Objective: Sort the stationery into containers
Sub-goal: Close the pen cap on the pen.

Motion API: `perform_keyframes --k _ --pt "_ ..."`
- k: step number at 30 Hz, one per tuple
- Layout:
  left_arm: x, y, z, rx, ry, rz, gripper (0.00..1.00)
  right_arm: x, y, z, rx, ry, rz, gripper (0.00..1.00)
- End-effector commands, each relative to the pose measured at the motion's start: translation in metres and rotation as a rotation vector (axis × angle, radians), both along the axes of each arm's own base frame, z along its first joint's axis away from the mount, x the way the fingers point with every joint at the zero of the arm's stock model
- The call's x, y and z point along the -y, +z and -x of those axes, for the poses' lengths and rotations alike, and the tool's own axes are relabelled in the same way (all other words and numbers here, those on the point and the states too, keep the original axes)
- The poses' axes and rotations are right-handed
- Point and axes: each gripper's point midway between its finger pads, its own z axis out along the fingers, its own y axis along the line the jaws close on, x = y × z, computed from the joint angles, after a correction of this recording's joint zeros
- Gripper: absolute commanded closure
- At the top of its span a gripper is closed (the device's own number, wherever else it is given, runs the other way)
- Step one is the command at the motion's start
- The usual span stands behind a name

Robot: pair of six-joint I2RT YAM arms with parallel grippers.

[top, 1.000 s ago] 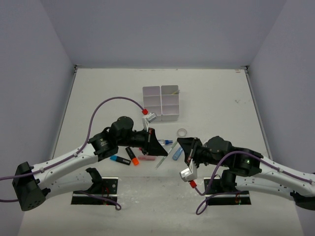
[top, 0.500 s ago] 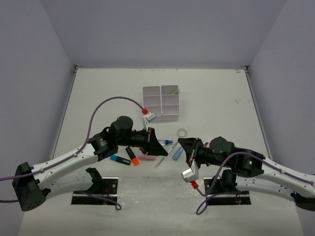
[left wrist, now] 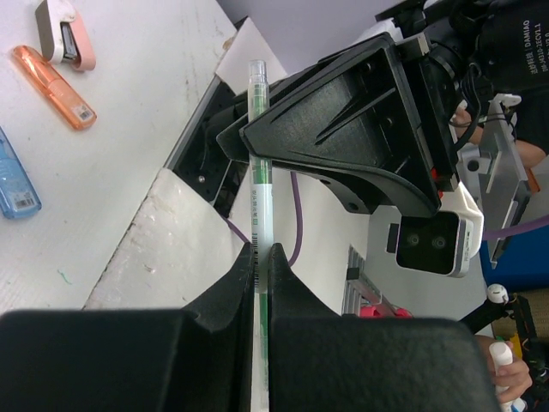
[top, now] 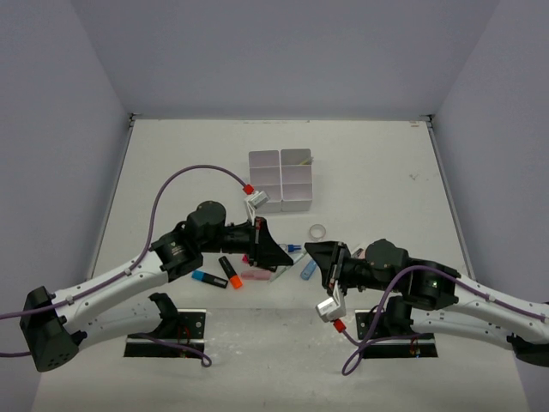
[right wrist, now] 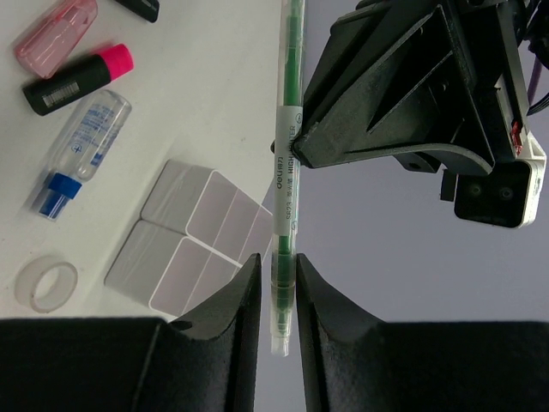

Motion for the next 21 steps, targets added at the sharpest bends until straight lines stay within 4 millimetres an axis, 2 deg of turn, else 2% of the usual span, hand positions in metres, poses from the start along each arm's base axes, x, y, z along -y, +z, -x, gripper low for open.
perform_keyframes --k 1,4,7,9,10,18,20,21 --pt "0.001 0.033 -0.006 0.102 0.012 0.104 1.00 -0.008 0.003 0.003 -0.018 0.014 -0.040 0.77" --pt "0.001 0.030 -0.005 0.098 0.010 0.102 1.00 -0.008 0.006 -0.001 -0.023 -0.008 -0.058 0.73" --pt "0.000 0.031 -0.004 0.098 0.010 0.109 1.00 -0.007 0.008 -0.002 -0.026 -0.021 -0.067 0.84" --pt "0.000 0.031 -0.004 0.098 0.011 0.108 1.00 -0.007 0.009 -0.003 -0.025 -0.025 -0.065 0.98" --pt "0.000 0.032 -0.004 0.098 0.011 0.110 1.00 -0.007 0.008 -0.003 -0.026 -0.025 -0.058 1.00" --pt "0.001 0.035 -0.004 0.091 0.008 0.111 0.99 -0.006 0.015 -0.007 0.020 -0.035 -0.081 1.00" --pt "0.002 0.032 -0.005 0.094 0.003 0.100 0.78 -0.006 0.016 -0.007 0.028 -0.036 -0.089 1.00" --pt "0.002 0.030 -0.004 0.093 -0.007 0.093 0.72 -0.006 0.016 -0.007 0.029 -0.035 -0.088 1.00"
